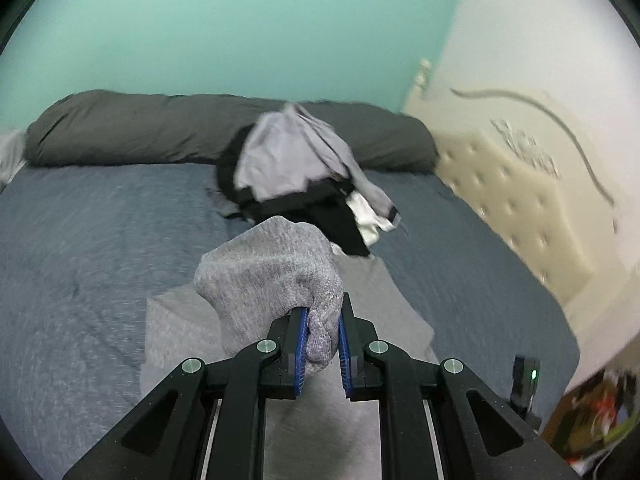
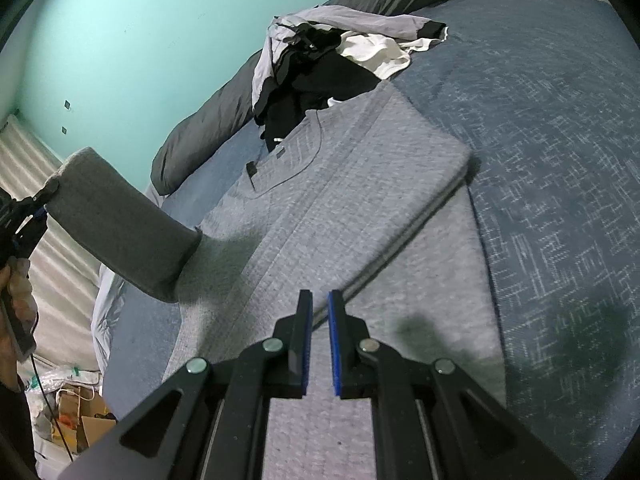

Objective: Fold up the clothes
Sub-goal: 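Lift the held cuff and carry it across the sweater body with the left gripper, then lower the cuff onto the sweater and open the left gripper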

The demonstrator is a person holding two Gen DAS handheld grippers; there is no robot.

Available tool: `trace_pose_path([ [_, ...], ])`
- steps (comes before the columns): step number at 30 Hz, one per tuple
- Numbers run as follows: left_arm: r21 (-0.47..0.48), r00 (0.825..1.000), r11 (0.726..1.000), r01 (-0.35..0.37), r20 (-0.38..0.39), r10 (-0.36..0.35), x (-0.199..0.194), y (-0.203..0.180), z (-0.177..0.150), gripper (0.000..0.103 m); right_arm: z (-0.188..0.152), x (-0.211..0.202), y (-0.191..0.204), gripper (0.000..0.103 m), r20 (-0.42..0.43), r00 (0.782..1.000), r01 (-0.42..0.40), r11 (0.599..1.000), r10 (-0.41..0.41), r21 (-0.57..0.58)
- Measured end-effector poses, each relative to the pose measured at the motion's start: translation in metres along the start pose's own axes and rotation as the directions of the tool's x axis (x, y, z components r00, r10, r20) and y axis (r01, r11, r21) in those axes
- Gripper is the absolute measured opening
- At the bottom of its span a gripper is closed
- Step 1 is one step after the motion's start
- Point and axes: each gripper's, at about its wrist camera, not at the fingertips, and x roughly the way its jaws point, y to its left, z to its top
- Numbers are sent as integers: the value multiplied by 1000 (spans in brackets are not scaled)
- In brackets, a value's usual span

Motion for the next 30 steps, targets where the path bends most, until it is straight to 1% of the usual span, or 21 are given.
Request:
trace_pose_path([
  [2, 61, 999, 998, -11, -31, 13, 16, -25, -15, 14, -1, -2, -2, 7, 1, 1000, 1, 1000, -1, 5],
  [4, 93, 998, 996, -7, -64, 13, 32, -40, -31, 14, 0, -3, -4, 8, 2, 1000, 2, 1000, -2, 11],
  [9, 191, 986, 982, -9, -163, 41, 83, -78, -88, 14, 1, -7, -7, 8, 8, 1000, -4, 1000, 3, 22],
  [14, 243, 967, 970, -23, -240, 83, 116, -95, -137, 14, 1, -9, -8, 8, 9, 1000, -8, 1000, 7, 27],
  [19, 284, 951, 959, -22, -291, 108, 140, -105, -169, 16, 1, -9, -10, 8, 8, 1000, -7, 999, 7, 33],
  [21, 281, 945, 960, -11, -311, 102, 145, -106, -176, 18, 1, -9, -11, 8, 8, 1000, -7, 999, 7, 36],
  [23, 283, 940, 959, 4, -328, 92, 149, -108, -183, 25, 1, -9, -12, 8, 6, 1000, -7, 999, 7, 39],
  [24, 303, 937, 953, 15, -338, 92, 151, -113, -187, 27, 1, -8, -13, 8, 5, 1000, -7, 999, 7, 40],
  [26, 365, 932, 930, 36, -349, 101, 155, -124, -195, 42, 0, -7, -14, 8, 2, 1000, -7, 999, 7, 43],
  [28, 409, 933, 910, 67, -350, 88, 154, -137, -199, 44, 0, -6, -14, 8, -2, 1000, -7, 999, 8, 45],
  [29, 410, 935, 909, 75, -347, 79, 152, -140, -199, 44, 0, -6, -15, 8, -3, 1000, -8, 999, 8, 47],
  [30, 392, 936, 916, 83, -346, 63, 150, -138, -197, 44, 0, -6, -15, 8, -5, 1000, -8, 999, 8, 48],
])
